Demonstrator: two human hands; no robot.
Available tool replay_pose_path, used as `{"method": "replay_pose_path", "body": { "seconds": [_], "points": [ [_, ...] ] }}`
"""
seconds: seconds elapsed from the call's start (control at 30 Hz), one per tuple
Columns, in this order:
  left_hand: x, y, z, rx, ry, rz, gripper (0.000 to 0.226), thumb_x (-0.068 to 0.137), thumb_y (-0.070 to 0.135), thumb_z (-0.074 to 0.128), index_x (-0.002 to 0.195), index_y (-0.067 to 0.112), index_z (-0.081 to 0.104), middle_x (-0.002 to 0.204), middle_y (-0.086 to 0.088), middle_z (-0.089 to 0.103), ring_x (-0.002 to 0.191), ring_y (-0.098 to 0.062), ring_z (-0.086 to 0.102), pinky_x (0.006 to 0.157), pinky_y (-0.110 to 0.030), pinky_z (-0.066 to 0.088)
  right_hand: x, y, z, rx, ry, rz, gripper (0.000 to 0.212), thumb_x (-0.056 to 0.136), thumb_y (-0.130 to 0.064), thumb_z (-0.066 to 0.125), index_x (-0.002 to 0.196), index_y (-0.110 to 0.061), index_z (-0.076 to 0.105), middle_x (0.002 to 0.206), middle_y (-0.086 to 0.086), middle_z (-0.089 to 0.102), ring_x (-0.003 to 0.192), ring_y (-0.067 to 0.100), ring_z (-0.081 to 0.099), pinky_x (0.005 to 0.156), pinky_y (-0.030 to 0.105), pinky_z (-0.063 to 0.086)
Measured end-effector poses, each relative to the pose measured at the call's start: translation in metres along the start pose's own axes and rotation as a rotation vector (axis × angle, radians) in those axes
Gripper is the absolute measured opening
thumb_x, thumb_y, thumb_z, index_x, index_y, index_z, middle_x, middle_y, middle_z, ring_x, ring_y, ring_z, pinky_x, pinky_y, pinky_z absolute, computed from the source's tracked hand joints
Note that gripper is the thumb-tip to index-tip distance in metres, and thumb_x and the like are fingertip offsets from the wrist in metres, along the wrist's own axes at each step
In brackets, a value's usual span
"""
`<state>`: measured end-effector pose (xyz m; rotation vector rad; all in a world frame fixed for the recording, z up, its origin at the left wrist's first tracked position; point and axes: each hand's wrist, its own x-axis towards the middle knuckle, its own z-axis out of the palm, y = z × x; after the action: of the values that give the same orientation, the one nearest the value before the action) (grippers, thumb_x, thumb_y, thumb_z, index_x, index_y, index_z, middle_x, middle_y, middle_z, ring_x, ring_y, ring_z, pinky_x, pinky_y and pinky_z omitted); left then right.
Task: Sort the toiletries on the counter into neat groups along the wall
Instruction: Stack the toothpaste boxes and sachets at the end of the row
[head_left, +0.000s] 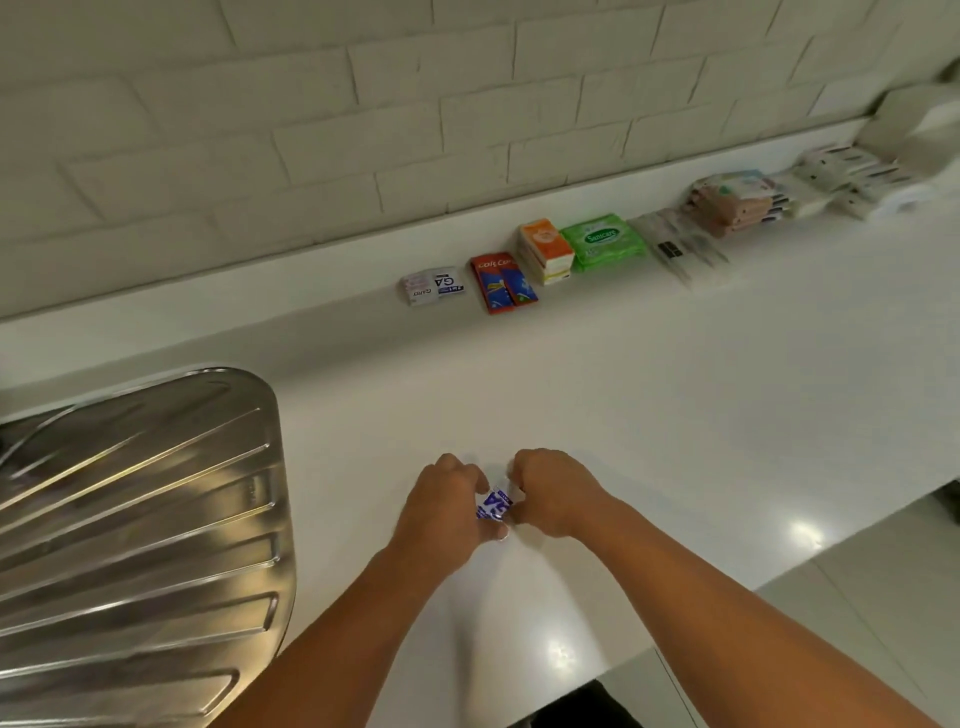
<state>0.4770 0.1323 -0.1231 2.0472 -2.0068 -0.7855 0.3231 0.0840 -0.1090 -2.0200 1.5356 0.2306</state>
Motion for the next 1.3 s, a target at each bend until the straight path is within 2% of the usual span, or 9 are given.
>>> {"method": "replay_pose_path", "body": {
  "seconds": [0.17, 0.3, 0.4, 0.5, 0.73, 1.03, 1.1, 1.2, 1.3],
  "points": [
    [0.007, 0.000, -0.008, -0.002, 0.009, 0.017, 0.032, 0.077, 0.041, 0.080, 0.102, 0.027, 0.067, 0.097, 0.007, 0.064, 0.087, -0.013, 0.058, 0.072, -0.022, 0.042, 0.005, 0.003, -0.008, 0.098, -0.020, -0.070, 0.020, 0.080, -0.029, 0.076, 0.083, -0.016, 0.062, 0.080, -0.001, 0.059, 0.076, 0.021, 0.057, 0.066, 0.032, 0.044],
    [0.020, -0.004, -0.022, -0.274, 0.102, -0.049, 0.011, 0.078, 0.023, 0.079, 0.082, 0.026, 0.069, 0.064, 0.012, 0.062, 0.060, -0.003, 0.055, 0.057, -0.015, 0.041, 0.010, 0.006, -0.026, 0.219, -0.040, -0.084, 0.016, 0.078, -0.027, 0.079, 0.077, -0.019, 0.066, 0.076, 0.002, 0.060, 0.069, 0.019, 0.054, 0.060, 0.028, 0.040],
    [0.035, 0.002, -0.039, -0.522, 0.143, -0.119, 0.008, 0.083, 0.015, 0.075, 0.080, 0.022, 0.072, 0.071, 0.010, 0.068, 0.064, -0.001, 0.059, 0.060, -0.010, 0.044, 0.021, 0.006, -0.040, 0.289, -0.071, -0.088, 0.015, 0.084, -0.025, 0.072, 0.081, -0.012, 0.068, 0.079, 0.006, 0.066, 0.071, 0.024, 0.059, 0.063, 0.032, 0.044],
    [0.053, 0.008, -0.053, -0.674, 0.175, -0.157, 0.011, 0.087, 0.014, 0.072, 0.080, 0.023, 0.073, 0.081, 0.008, 0.071, 0.075, -0.011, 0.064, 0.068, -0.022, 0.050, 0.032, 0.000, -0.054, 0.409, -0.110, -0.113, 0.024, 0.097, -0.022, 0.050, 0.096, -0.003, 0.064, 0.097, 0.013, 0.073, 0.080, 0.027, 0.062, 0.080, 0.041, 0.051],
    [0.096, 0.018, -0.064, -1.025, 0.352, -0.262, 0.004, 0.089, 0.016, 0.073, 0.091, 0.013, 0.073, 0.066, 0.001, 0.066, 0.057, -0.013, 0.053, 0.064, -0.032, 0.045, 0.072, -0.008, -0.086, 0.820, 0.000, -0.113, 0.024, 0.104, -0.022, 0.040, 0.091, -0.015, 0.060, 0.077, 0.000, 0.064, 0.062, 0.015, 0.053, 0.055, 0.022, 0.040],
    [0.161, 0.022, -0.061, -1.070, 0.447, -0.373, 0.014, 0.089, 0.006, 0.069, 0.082, 0.017, 0.075, 0.068, -0.002, 0.071, 0.058, -0.014, 0.054, 0.055, -0.026, 0.044, 0.141, -0.006, -0.111, 1.011, 0.035, -0.126, 0.020, 0.101, -0.019, 0.047, 0.093, -0.012, 0.063, 0.080, 0.005, 0.064, 0.061, 0.016, 0.054, 0.053, 0.023, 0.041],
    [0.179, 0.021, -0.069, -1.029, 0.501, -0.355, 0.020, 0.089, 0.002, 0.067, 0.078, 0.018, 0.073, 0.065, -0.002, 0.067, 0.055, -0.014, 0.051, 0.055, -0.024, 0.042, 0.159, -0.007, -0.120, 1.016, 0.043, -0.130, 0.017, 0.100, -0.017, 0.048, 0.094, -0.011, 0.062, 0.088, 0.008, 0.067, 0.070, 0.018, 0.058, 0.059, 0.028, 0.045],
    [0.206, 0.011, -0.086, -0.853, 0.586, -0.347, 0.021, 0.086, 0.011, 0.070, 0.070, 0.024, 0.073, 0.065, 0.001, 0.067, 0.061, -0.018, 0.057, 0.064, -0.031, 0.046, 0.186, -0.013, -0.132, 1.019, 0.091, -0.109, 0.018, 0.099, -0.017, 0.046, 0.091, -0.020, 0.062, 0.107, 0.009, 0.066, 0.092, 0.020, 0.060, 0.082, 0.037, 0.051],
    [0.234, -0.004, -0.098, -0.707, 0.671, -0.388, 0.006, 0.084, 0.024, 0.074, 0.085, 0.020, 0.079, 0.083, -0.003, 0.076, 0.080, -0.024, 0.071, 0.079, -0.034, 0.056, 0.207, -0.023, -0.146, 1.128, 0.119, -0.042, 0.025, 0.103, -0.028, 0.043, 0.089, -0.022, 0.063, 0.114, 0.011, 0.065, 0.109, 0.026, 0.060, 0.099, 0.041, 0.046]
  ]
}}
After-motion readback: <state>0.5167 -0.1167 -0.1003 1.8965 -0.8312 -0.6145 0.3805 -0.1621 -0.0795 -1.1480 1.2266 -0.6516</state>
